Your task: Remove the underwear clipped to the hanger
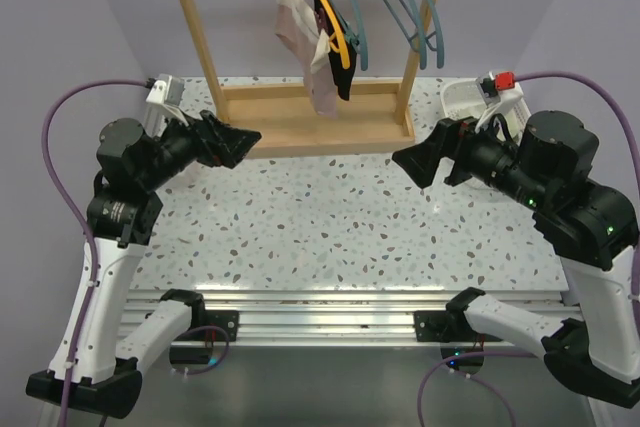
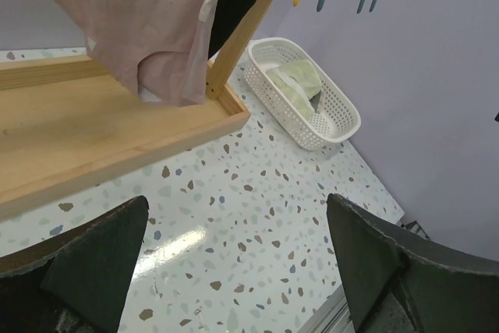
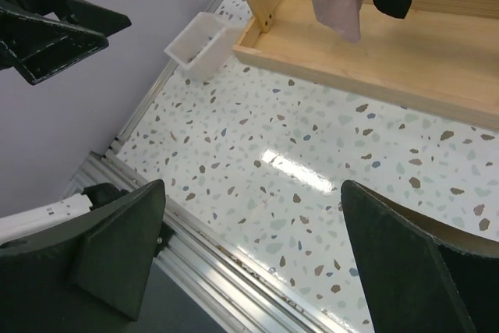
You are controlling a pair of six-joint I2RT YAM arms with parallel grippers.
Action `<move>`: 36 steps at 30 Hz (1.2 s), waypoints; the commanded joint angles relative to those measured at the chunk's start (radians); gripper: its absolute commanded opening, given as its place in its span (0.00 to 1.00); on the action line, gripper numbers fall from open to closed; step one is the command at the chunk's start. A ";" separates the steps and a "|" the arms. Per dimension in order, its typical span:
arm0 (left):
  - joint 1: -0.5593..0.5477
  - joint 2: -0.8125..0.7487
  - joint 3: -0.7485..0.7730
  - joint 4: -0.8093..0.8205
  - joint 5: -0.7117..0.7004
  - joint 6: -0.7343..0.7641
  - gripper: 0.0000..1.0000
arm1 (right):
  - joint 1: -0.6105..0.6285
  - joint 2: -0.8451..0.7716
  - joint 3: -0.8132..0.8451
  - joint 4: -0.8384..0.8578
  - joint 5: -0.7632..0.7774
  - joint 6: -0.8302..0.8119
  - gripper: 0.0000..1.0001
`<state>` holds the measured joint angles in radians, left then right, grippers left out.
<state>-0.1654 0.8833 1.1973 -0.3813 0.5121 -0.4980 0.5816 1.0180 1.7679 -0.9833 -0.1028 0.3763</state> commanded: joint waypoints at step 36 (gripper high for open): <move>-0.011 -0.017 -0.001 -0.001 -0.012 0.035 1.00 | -0.043 0.737 0.562 0.448 0.293 -0.335 0.69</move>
<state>-0.1707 0.8829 1.1690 -0.3855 0.5095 -0.4862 0.5533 1.7008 2.2440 -0.5278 0.2134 0.0586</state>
